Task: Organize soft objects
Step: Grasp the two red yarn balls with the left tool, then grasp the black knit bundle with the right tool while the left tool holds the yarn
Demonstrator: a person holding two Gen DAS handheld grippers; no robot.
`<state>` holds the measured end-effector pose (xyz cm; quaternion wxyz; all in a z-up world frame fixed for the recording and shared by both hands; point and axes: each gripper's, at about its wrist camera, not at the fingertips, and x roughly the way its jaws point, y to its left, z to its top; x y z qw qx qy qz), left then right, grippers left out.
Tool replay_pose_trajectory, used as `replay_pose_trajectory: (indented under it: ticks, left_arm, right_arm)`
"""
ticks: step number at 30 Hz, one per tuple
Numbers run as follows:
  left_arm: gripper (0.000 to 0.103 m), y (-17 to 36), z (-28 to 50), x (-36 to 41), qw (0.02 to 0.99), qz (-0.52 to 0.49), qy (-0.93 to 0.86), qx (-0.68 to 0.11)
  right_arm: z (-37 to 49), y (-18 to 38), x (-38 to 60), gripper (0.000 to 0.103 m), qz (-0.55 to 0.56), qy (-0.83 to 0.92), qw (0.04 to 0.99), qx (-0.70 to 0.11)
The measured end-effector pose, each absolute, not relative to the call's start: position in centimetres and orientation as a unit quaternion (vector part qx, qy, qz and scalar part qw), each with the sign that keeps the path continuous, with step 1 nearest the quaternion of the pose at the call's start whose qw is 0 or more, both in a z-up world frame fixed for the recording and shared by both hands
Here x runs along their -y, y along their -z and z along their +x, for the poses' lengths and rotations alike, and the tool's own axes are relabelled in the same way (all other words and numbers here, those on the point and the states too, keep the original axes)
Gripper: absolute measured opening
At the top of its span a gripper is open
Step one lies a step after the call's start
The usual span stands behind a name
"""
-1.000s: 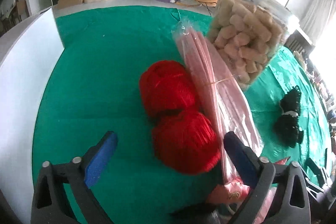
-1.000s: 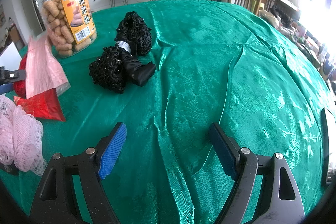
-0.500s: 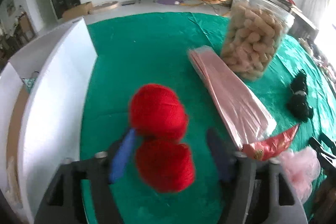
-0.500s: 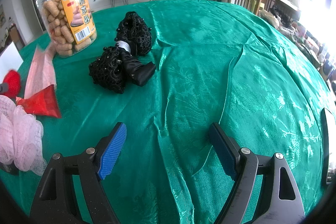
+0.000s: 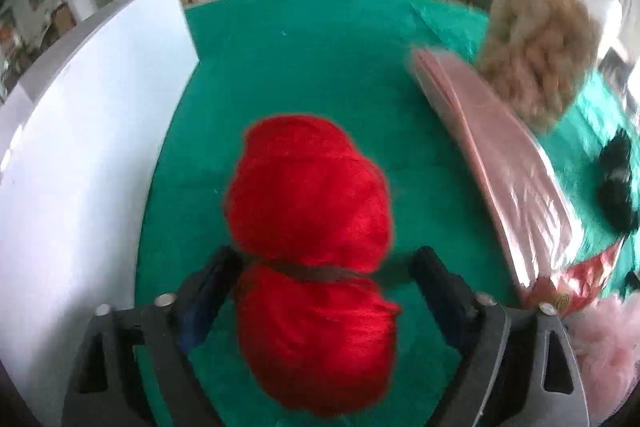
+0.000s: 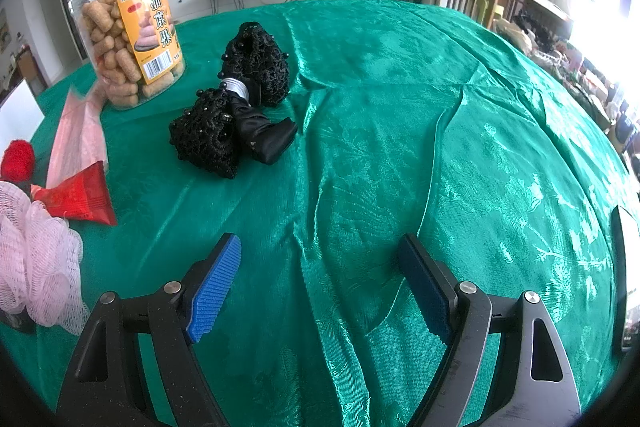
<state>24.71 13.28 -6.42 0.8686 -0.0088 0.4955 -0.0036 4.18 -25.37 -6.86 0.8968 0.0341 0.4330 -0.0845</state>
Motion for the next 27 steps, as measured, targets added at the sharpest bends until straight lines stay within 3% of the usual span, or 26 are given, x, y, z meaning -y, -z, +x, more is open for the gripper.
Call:
replay_pose_trajectory:
  ticks: [4,27]
  left_arm:
    - [0.103,6.9,24.5,-13.1,0.877,0.002,-0.001,-0.48]
    - [0.103,7.2,23.5,-13.1,0.891,-0.001,-0.008,-0.453]
  right_arm:
    - [4.2,6.9,25.4,0.083,0.034,0.085,0.897,-0.433]
    - [4.2,6.8,25.2,0.084,0.034,0.084,0.897,-0.433]
